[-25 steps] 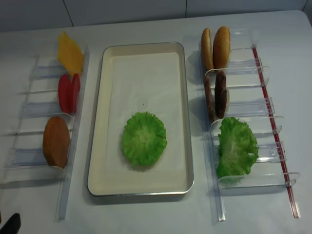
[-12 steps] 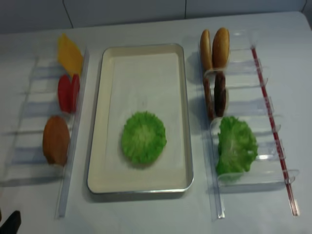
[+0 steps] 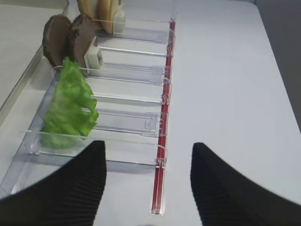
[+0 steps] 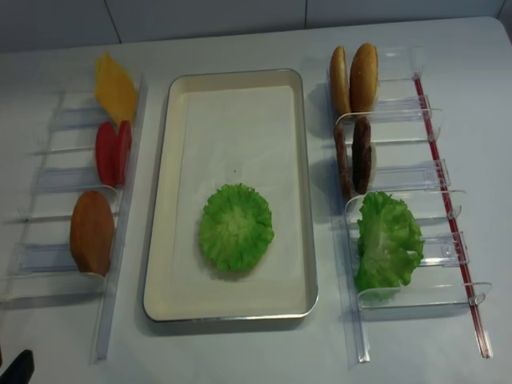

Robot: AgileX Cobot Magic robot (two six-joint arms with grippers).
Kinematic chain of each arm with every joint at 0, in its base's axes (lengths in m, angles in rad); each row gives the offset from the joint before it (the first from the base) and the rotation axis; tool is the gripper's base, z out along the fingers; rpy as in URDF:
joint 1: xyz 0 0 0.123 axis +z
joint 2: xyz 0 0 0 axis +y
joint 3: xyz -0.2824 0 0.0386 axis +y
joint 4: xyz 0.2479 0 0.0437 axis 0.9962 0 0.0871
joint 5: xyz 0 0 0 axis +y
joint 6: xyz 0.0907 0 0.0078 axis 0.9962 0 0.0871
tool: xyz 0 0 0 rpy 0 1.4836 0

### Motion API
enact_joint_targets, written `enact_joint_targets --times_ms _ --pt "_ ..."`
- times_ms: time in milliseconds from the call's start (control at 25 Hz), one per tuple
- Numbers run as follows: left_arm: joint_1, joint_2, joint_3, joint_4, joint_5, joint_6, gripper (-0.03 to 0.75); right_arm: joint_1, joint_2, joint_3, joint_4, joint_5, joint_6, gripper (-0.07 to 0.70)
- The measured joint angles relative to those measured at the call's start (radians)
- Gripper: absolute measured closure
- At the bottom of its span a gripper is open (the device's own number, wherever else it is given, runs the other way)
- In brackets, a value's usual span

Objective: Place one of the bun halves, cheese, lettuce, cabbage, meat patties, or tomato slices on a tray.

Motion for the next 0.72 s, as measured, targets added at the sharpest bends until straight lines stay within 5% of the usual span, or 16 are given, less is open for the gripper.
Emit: enact_joint_targets --times_ms 720 --pt "0.0 0.0 0.0 0.0 0.0 0.0 0.43 0.0 0.0 0.002 -0.032 0.004 0.051 0.233"
